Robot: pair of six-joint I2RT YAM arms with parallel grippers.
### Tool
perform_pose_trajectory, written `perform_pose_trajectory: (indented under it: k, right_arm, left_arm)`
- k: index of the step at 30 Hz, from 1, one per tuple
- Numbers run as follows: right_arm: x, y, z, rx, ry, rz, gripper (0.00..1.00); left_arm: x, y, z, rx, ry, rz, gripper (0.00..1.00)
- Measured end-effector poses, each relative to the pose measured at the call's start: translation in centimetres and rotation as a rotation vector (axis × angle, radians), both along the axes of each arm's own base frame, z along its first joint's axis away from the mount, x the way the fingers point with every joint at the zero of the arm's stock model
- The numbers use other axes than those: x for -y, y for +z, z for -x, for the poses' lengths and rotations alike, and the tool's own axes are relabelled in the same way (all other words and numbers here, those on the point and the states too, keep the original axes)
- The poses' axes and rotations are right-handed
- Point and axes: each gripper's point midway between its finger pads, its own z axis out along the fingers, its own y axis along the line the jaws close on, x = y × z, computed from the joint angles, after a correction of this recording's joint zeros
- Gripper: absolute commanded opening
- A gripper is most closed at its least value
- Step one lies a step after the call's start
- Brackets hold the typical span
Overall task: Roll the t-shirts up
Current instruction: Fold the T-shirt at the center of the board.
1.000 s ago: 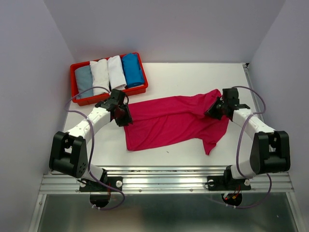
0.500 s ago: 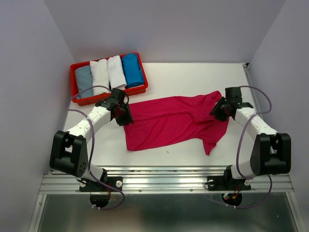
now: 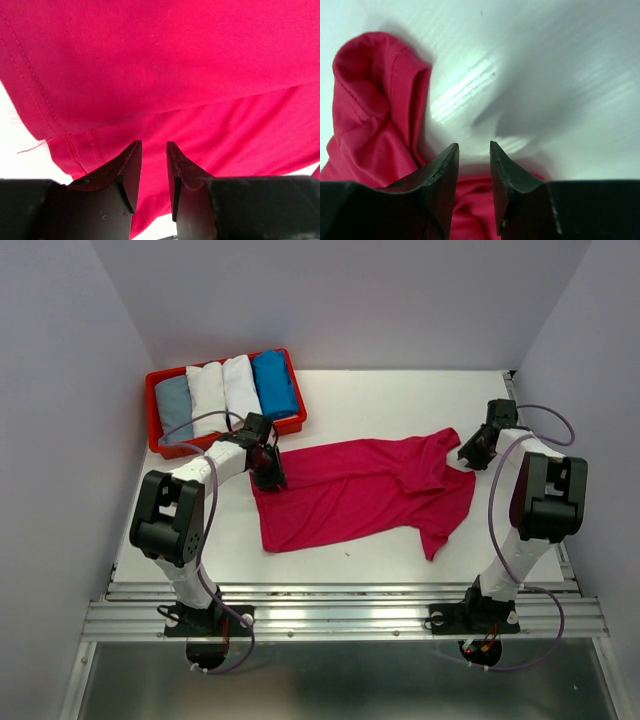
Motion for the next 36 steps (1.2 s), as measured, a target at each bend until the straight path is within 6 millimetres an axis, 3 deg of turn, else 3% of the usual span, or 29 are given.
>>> perform_pose_trajectory:
  k: [3,10,14,18,25,30,36]
  right_arm:
    - [0.1,-0.8,-1.4,-0.002,0.004,-0.007,0.42]
    - [0.7,-0.6,-5.5,0.057,0.004,-0.005,0.43]
    - [0.7,-1.5,-6.2,0.055,-0.001,-0.016,0.43]
    - [0.5,-1.4,-7.2,0.072,0.002,-0.035,0.38]
    - [0.3,-1.7,-9.3,0.109,0.015,-0.054,0.01]
    - [0.6,-1.7,-10.9,0.137,0.016,-0.048,0.01]
    - [1.1,-1.4,-14.7,0.21,0.024,-0.042,0.01]
  left_arm:
    - [0.0,-1.1,0.2,-0.03,-0.005,-0.007,0.37]
    - [0.0,-1.2,0.2,-0.032,-0.008,-0.009,0.37]
    - [0.0,-1.2,0.2,-0.03,-0.007,-0.01,0.37]
    - [0.0,-1.2,0.1,-0.03,-0.007,-0.01,0.37]
    - [0.0,-1.2,0.1,-0.028,-0.007,-0.011,0.37]
    - [-0.1,-1.5,0.3,-0.029,-0.015,-0.014,0.37]
    - [-0.4,-3.5,1.4,-0.072,-0.026,-0.027,0.37]
